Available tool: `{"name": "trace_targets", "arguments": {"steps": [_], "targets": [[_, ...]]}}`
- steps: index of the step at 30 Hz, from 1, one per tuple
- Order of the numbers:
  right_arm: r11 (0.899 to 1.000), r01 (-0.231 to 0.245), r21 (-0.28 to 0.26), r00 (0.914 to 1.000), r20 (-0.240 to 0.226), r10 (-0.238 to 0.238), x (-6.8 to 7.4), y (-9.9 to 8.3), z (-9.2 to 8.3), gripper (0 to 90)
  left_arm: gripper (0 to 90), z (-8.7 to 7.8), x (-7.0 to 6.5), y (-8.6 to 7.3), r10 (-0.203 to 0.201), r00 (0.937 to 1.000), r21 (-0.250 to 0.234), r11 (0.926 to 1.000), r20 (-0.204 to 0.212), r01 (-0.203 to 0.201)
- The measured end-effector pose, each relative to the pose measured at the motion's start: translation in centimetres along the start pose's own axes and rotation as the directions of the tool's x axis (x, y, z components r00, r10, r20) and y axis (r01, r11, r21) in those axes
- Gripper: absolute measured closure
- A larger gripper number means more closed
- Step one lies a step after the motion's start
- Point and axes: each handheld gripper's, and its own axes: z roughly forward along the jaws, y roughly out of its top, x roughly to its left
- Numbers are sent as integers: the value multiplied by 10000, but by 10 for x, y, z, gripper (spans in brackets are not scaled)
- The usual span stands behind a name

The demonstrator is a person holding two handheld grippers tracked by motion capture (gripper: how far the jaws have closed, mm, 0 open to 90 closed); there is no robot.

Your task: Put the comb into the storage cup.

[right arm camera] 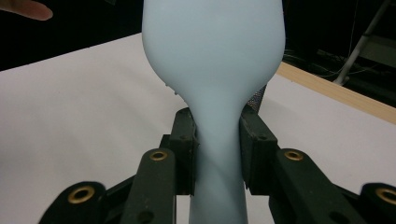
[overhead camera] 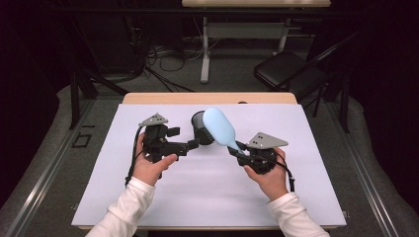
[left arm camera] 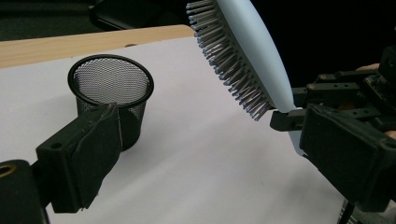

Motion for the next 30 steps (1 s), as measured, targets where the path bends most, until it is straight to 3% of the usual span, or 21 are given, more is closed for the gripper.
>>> {"name": "trace_targets", "arguments": {"steps": [14,19,30], "targets": [[10000,-9,-11,10000,27,9,0,-1,0,698,85,7,-5,10,-305,9991,308,9991,303,296],[10000,29,-10,10000,19,-29,2,-1,1,698,85,10,-5,13,-626,9966,393,9974,529,606],[10000,32,7,10000,1,-32,2,-1,1,698,88,15,-4,17,-1070,9924,426,9936,615,1045]]}}
